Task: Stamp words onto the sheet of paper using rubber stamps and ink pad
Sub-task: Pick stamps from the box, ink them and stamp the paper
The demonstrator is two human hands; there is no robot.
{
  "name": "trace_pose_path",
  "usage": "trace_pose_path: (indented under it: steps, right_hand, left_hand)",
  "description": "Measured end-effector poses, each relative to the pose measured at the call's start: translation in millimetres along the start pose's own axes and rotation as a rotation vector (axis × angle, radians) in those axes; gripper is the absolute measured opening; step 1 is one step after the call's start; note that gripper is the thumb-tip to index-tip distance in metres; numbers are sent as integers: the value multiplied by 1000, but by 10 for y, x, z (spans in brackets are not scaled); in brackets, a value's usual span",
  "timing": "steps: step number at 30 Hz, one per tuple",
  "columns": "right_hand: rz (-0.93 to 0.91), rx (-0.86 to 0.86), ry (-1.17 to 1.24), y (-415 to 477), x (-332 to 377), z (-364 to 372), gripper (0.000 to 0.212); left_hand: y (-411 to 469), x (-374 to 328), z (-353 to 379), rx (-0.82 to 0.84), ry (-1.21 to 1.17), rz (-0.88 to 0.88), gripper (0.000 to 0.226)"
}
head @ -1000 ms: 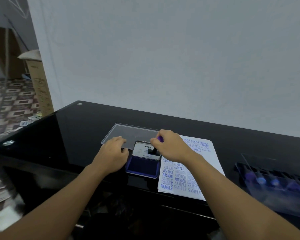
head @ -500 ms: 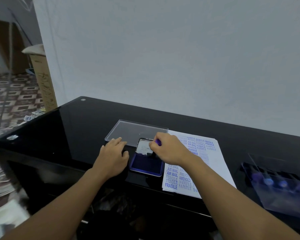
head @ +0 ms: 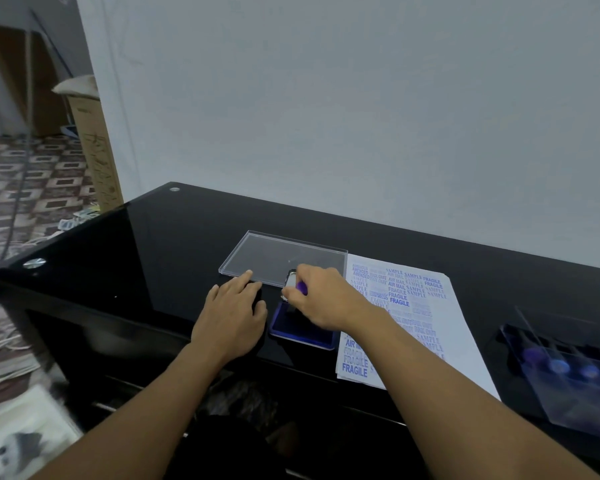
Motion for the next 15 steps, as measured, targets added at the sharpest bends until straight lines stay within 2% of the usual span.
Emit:
trace_pose_path:
  steps: [15]
  right_hand:
    - [-16, -8, -23, 50, 68, 189, 17]
  left_hand:
    - [-17, -4, 22, -9, 49, -4, 46]
Point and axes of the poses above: each hand's wrist, its own y-axis towards the middle knuckle, its own z-axis out of the palm, x = y × z, the point moved 1 cm from there along y, towards the middle knuckle, and after that the axes turned 3 degrees about z, right-handed, at the moved point
